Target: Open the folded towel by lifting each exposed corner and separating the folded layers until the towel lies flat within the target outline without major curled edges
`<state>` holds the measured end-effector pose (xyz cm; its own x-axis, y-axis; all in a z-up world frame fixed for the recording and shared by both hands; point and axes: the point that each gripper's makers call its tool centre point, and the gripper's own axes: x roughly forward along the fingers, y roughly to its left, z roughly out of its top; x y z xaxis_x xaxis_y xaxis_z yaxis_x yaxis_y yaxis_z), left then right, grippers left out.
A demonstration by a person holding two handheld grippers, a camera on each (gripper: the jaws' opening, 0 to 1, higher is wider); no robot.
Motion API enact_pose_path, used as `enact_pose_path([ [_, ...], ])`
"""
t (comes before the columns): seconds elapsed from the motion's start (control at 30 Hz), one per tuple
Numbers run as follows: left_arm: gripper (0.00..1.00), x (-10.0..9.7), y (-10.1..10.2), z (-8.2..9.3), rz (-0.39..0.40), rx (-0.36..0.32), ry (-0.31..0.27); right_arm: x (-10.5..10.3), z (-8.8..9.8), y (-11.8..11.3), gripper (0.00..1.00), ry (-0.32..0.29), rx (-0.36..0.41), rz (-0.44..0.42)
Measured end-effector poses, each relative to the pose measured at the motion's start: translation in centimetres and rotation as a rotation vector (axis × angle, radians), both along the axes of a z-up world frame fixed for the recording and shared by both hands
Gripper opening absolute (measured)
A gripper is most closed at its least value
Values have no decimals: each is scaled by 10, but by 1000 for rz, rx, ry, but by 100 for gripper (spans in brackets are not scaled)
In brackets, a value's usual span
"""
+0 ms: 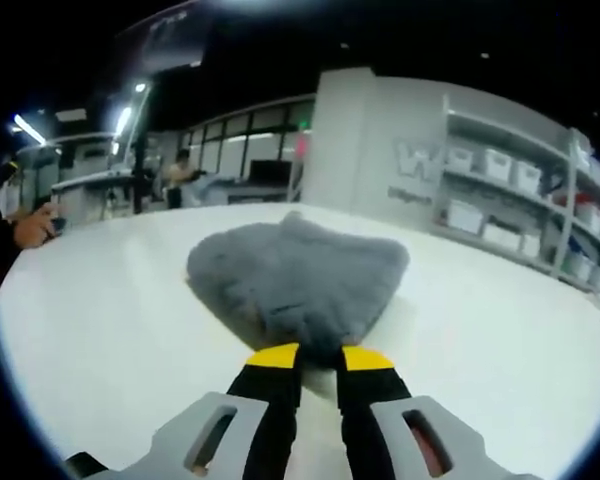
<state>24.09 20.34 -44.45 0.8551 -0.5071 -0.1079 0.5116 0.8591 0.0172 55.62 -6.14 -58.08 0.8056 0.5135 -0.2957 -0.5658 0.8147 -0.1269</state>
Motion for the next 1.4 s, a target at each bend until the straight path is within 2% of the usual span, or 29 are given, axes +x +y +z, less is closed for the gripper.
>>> enact_pose_path([
  [0.43,96,0,10,0,12,-11,-1,-5,0,3,6,6,1,16],
  [0.8,95,1,9,-1,10,-11,-4,-18,1,8,4,-3,-37,60],
  [1.4,94,3,8,-6,11,6,4,-31,3,12,4,-4,-35,83],
])
